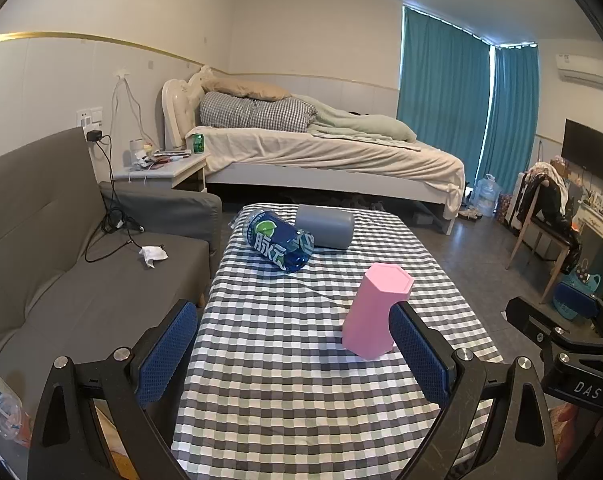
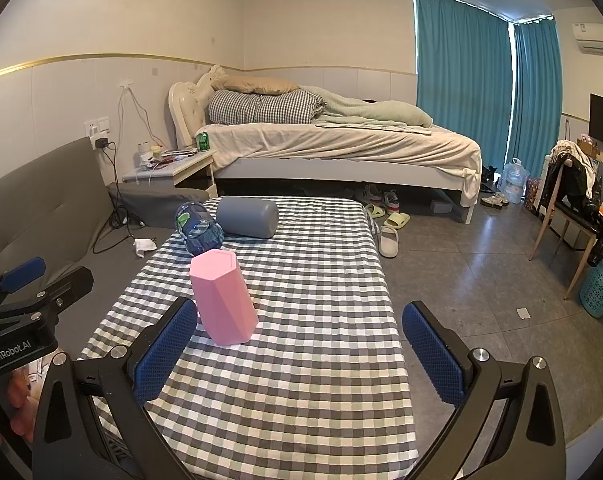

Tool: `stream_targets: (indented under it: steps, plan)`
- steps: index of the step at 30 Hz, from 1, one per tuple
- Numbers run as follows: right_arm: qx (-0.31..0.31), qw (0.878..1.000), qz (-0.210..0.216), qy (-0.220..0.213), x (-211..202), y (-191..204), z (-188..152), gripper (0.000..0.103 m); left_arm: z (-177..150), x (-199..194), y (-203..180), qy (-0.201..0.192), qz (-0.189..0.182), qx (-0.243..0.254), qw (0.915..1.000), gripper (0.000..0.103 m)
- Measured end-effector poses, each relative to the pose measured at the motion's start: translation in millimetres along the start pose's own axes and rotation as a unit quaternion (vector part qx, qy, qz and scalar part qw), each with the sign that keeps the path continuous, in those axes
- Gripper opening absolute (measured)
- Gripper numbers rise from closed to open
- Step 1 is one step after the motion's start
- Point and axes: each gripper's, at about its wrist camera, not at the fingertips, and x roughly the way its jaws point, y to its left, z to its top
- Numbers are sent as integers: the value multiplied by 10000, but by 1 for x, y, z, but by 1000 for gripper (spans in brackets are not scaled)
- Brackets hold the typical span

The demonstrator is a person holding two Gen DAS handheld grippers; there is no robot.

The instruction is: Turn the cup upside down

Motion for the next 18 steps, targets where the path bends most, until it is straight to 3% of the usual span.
stream_targets:
  steps: [18]
  plan:
    - [-20,10000,-19,32,-1,0,-3,103,0,2,1,7,138,-17,9999,99]
